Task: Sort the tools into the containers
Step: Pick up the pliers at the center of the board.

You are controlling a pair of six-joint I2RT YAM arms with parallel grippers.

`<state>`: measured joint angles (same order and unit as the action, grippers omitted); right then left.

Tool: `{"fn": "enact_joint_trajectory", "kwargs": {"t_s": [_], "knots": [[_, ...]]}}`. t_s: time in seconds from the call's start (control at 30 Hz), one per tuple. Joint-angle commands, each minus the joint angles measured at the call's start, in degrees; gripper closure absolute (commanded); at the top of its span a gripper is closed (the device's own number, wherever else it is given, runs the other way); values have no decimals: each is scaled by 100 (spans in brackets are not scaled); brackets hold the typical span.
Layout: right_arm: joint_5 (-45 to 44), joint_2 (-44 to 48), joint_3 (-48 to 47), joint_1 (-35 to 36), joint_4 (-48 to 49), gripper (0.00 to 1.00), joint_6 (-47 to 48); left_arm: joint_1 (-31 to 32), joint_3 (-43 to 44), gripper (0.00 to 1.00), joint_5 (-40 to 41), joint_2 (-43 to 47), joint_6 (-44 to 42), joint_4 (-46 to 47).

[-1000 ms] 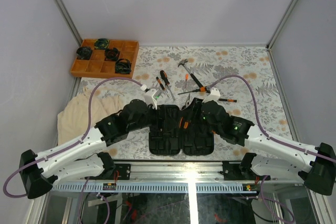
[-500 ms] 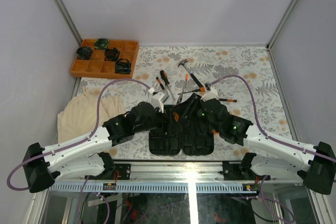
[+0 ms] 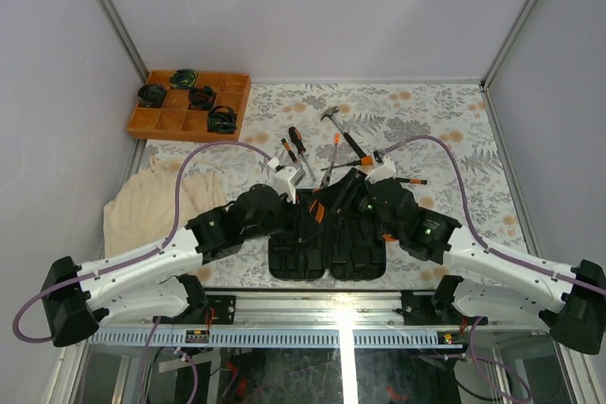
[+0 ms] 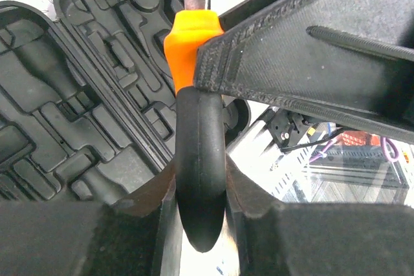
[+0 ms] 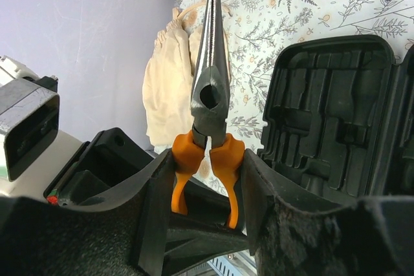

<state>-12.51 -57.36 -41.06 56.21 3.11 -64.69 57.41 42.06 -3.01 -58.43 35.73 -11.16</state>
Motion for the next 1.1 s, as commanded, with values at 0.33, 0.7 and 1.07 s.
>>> {"fn": "enact_joint_trajectory", "kwargs": {"t_s": [0.33,0.7,1.07], "knots": [[-1083,1558,274,-17,-545,32,1511,25,204,100,141,202,-174,-119],[-1005,2902,925,-22,-236,29,4779,25,269,100,-134,178,-388,-359],[908,2647,890,-22,299,24,7821,18,297,100,-277,291,-508,-466]]}}
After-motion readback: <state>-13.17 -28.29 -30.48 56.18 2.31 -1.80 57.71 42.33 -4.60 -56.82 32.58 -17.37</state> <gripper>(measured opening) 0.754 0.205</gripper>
